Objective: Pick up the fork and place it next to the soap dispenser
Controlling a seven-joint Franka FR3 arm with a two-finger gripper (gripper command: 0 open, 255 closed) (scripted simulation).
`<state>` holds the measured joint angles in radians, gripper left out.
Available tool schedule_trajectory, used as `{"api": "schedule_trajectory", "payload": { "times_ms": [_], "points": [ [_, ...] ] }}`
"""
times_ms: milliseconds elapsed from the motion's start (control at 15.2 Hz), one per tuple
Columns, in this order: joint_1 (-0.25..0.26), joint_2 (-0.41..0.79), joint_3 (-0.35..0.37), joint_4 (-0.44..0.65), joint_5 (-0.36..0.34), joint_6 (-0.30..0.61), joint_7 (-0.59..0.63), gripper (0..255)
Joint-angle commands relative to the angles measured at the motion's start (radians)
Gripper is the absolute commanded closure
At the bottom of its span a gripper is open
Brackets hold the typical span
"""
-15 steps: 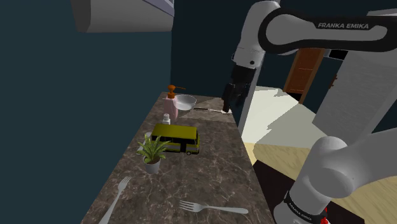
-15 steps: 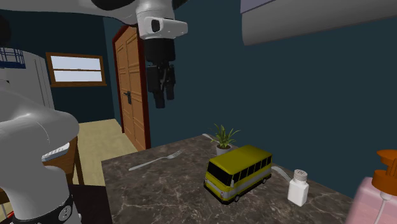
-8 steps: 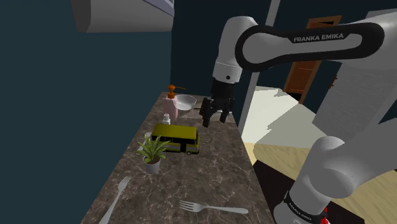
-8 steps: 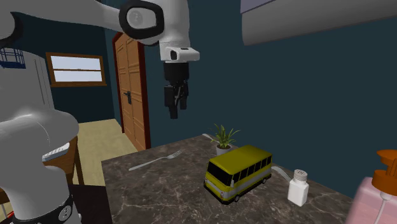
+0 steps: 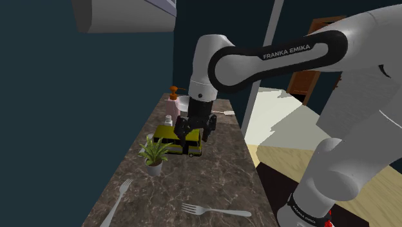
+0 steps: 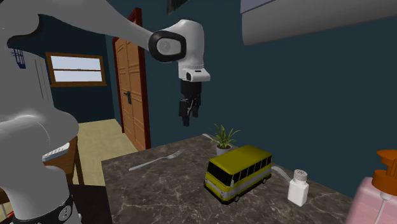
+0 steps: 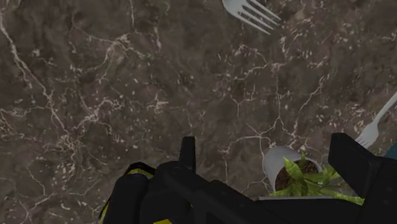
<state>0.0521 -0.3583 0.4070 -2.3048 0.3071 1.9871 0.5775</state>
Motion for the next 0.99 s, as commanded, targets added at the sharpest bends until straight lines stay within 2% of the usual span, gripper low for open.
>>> {"api": "schedule_trajectory", "payload": {
  "times_ms": [0, 264, 528, 924],
  "points": [
    [-0.004, 0.079, 0.037, 0.033, -0.004, 0.046, 0.065, 0],
    [-0.003, 0.233, 0.098, 0.111, -0.036, 0.12, 0.201, 0],
    [0.014, 0.401, 0.137, 0.208, -0.099, 0.181, 0.345, 0],
    [0.089, 0.659, 0.133, 0.398, -0.215, 0.232, 0.55, 0]
  ]
}}
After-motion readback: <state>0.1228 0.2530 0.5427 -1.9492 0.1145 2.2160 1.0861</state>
